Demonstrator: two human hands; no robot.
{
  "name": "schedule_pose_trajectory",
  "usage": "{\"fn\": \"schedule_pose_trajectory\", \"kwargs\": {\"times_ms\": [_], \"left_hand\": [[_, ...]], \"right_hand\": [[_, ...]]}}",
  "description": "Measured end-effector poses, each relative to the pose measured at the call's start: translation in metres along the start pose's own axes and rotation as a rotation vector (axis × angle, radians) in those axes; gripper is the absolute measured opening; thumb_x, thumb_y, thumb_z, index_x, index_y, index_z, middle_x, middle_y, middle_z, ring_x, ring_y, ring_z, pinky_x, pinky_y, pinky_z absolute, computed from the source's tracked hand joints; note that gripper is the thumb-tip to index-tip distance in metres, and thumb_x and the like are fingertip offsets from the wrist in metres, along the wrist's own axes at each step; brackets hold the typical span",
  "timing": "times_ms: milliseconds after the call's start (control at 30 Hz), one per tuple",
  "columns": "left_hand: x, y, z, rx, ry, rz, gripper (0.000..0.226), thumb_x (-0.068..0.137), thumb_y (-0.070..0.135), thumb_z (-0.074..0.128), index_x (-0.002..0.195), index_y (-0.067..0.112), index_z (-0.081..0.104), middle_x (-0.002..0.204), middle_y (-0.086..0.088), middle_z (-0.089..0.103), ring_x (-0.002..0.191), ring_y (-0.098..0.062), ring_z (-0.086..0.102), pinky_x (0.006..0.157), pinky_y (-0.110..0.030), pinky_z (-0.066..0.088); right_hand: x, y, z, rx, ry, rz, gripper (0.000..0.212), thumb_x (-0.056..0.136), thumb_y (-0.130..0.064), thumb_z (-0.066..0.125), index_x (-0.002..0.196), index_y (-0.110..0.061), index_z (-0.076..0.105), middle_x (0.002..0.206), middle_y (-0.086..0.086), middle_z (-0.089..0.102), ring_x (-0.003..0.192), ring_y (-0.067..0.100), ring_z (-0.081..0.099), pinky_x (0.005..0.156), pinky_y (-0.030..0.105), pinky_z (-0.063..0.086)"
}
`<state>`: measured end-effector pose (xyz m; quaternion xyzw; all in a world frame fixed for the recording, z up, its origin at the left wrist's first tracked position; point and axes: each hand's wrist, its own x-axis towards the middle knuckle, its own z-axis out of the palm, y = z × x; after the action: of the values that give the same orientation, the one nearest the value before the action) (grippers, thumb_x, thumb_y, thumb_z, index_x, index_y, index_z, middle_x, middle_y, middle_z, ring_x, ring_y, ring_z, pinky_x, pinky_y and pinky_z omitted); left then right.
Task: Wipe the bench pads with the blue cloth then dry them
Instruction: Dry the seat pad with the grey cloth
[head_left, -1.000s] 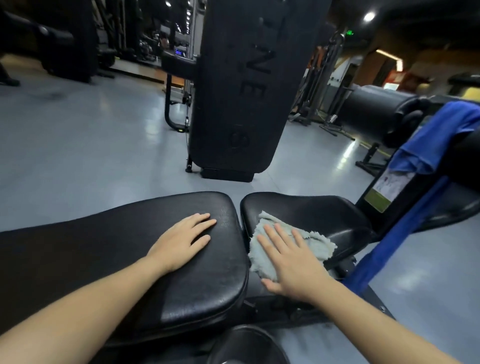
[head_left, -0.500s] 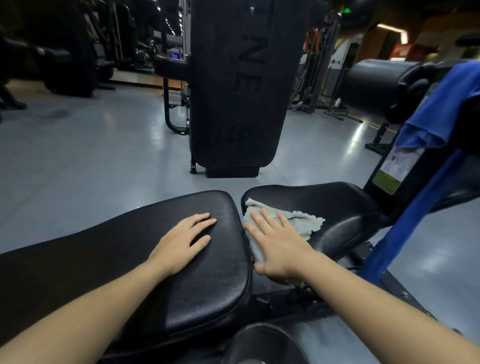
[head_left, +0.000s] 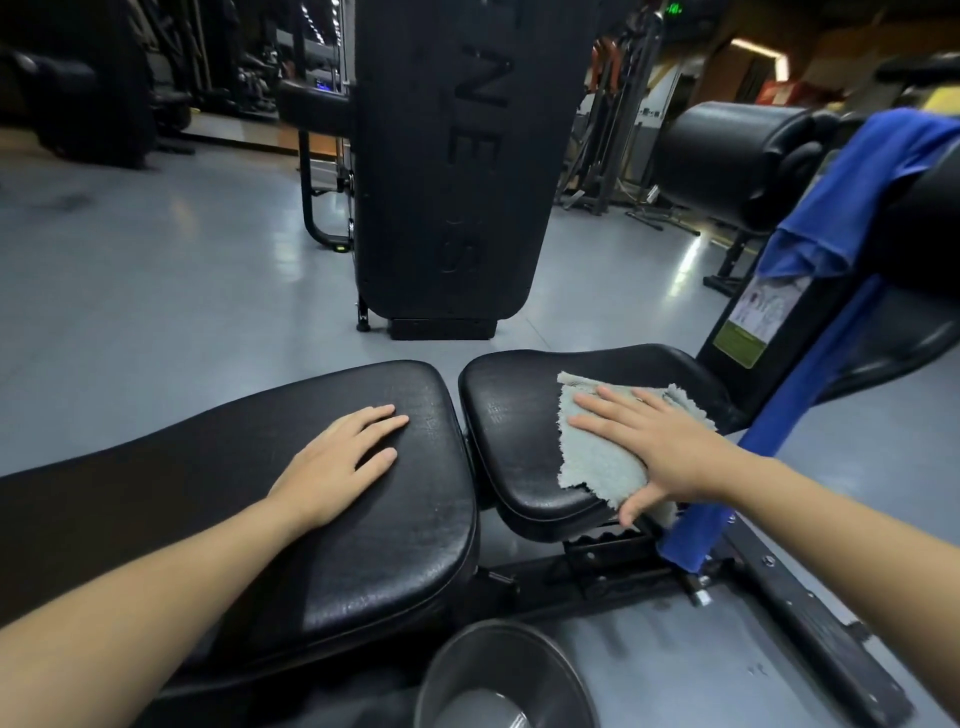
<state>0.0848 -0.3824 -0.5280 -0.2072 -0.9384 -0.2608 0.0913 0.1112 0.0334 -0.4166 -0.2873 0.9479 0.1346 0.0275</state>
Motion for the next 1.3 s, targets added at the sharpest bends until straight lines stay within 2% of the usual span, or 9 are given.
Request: {"fn": "schedule_pose_trajectory", "kwargs": {"times_ms": [200, 433, 533, 800, 933, 1133, 1233, 1300], "left_hand": [[0.000, 0.004, -0.002, -0.013, 0.014, -0.008, 0.046, 0.102, 0.050, 0.039, 0.148, 0.048, 0.034, 0.154, 0.031, 0.026, 0.144, 0.004, 0.020, 0.111, -0.024, 0.025], [0.001, 0.004, -0.003, -0.029, 0.014, 0.002, 0.045, 0.102, 0.048, 0.042, 0.147, 0.048, 0.037, 0.152, 0.032, 0.028, 0.142, 0.005, 0.022, 0.111, -0.026, 0.028], [0.002, 0.003, -0.002, -0.026, 0.011, 0.001, 0.046, 0.102, 0.048, 0.042, 0.147, 0.047, 0.037, 0.152, 0.032, 0.029, 0.142, 0.003, 0.024, 0.111, -0.027, 0.029], [0.002, 0.003, -0.002, -0.024, -0.001, 0.002, 0.046, 0.102, 0.047, 0.042, 0.147, 0.048, 0.036, 0.153, 0.032, 0.027, 0.143, 0.005, 0.022, 0.112, -0.027, 0.028], [0.003, -0.001, -0.001, -0.024, -0.010, 0.011, 0.048, 0.099, 0.057, 0.035, 0.147, 0.052, 0.032, 0.152, 0.037, 0.024, 0.143, 0.008, 0.019, 0.112, -0.028, 0.029], [0.001, 0.000, -0.002, -0.030, -0.005, 0.007, 0.058, 0.091, 0.068, 0.024, 0.147, 0.052, 0.032, 0.151, 0.039, 0.022, 0.142, 0.011, 0.016, 0.113, -0.028, 0.029], [0.000, 0.001, -0.003, -0.036, -0.010, 0.003, 0.059, 0.091, 0.068, 0.024, 0.147, 0.053, 0.032, 0.151, 0.039, 0.021, 0.142, 0.011, 0.016, 0.113, -0.027, 0.028], [0.000, 0.000, -0.003, -0.041, -0.010, -0.001, 0.059, 0.090, 0.069, 0.024, 0.147, 0.053, 0.032, 0.152, 0.038, 0.022, 0.142, 0.011, 0.016, 0.113, -0.026, 0.028]], "right_hand": [[0.001, -0.002, 0.003, -0.072, 0.033, -0.054, 0.128, 0.062, -0.099, 0.047, 0.160, -0.034, -0.005, 0.168, -0.008, -0.013, 0.154, 0.017, -0.016, 0.124, 0.050, 0.002], [0.018, -0.025, 0.003, -0.111, -0.004, -0.187, 0.132, 0.063, -0.086, 0.064, 0.160, -0.028, -0.006, 0.168, -0.005, -0.013, 0.154, 0.020, -0.017, 0.125, 0.051, 0.004], [0.020, -0.026, 0.004, -0.115, -0.025, -0.201, 0.136, 0.059, -0.089, 0.062, 0.160, -0.028, -0.007, 0.167, -0.005, -0.017, 0.153, 0.019, -0.020, 0.125, 0.051, 0.000], [0.016, 0.003, 0.006, -0.113, 0.022, -0.249, 0.135, 0.055, -0.096, 0.056, 0.161, -0.031, 0.003, 0.169, -0.009, -0.009, 0.155, 0.019, -0.010, 0.124, 0.053, 0.003], [0.005, 0.034, 0.002, -0.149, 0.024, -0.174, 0.134, 0.056, -0.100, 0.051, 0.161, -0.031, 0.003, 0.169, -0.008, -0.007, 0.155, 0.021, -0.009, 0.123, 0.058, 0.010], [-0.010, 0.061, -0.004, -0.113, -0.010, -0.033, 0.137, 0.053, -0.102, 0.051, 0.160, -0.033, -0.003, 0.167, -0.010, -0.014, 0.154, 0.017, -0.016, 0.123, 0.054, -0.002], [-0.012, 0.057, 0.001, -0.072, -0.031, 0.028, 0.132, 0.056, -0.104, 0.037, 0.157, -0.036, -0.015, 0.165, -0.010, -0.024, 0.152, 0.017, -0.023, 0.122, 0.054, -0.008], [-0.014, 0.051, 0.003, -0.018, -0.043, 0.064, 0.121, 0.061, -0.104, 0.022, 0.155, -0.040, -0.020, 0.163, -0.012, -0.029, 0.149, 0.013, -0.028, 0.122, 0.054, -0.010]]}}
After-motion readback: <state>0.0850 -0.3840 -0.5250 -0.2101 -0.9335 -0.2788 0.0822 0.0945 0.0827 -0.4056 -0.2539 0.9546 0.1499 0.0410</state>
